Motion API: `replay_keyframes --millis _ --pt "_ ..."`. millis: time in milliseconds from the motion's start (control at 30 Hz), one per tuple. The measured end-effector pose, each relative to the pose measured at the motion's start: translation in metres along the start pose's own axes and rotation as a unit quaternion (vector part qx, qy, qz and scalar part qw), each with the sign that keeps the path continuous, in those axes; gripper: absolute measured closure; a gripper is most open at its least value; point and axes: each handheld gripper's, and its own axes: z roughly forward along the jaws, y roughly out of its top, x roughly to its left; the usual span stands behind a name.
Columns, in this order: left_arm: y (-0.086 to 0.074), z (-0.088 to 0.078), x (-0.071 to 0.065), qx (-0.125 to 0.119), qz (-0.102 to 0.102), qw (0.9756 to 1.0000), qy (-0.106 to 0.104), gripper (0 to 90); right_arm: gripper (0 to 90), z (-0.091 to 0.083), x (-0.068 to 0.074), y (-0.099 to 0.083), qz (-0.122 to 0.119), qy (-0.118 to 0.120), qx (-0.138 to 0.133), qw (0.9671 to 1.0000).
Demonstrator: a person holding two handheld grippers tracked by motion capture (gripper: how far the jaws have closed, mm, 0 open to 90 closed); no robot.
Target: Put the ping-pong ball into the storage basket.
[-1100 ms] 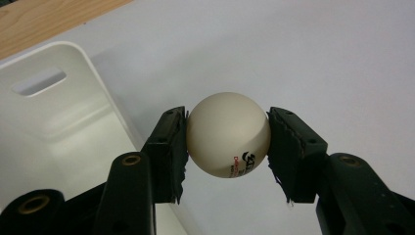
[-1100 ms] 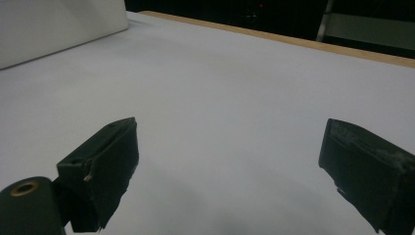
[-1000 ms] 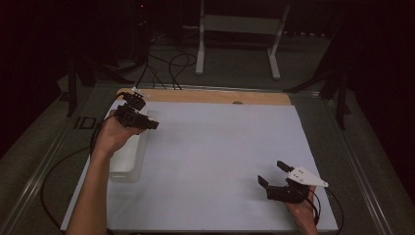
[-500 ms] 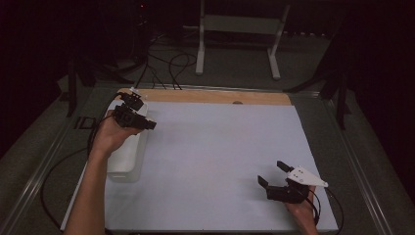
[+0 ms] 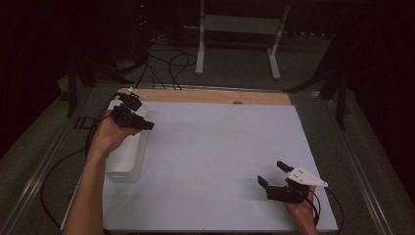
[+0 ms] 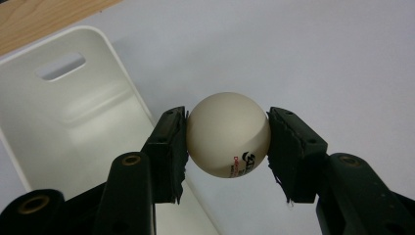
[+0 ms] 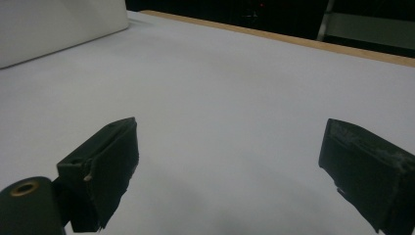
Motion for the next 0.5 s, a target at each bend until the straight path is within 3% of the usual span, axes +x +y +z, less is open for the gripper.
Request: replay_keyframes --millis 500 --pt "-0.0021 -0.0020 0.0039 0.006 -0.003 1.0000 0.002 51.1 7.5 0.0003 0.0001 -0.0001 0.000 0.001 0.001 1.0000"
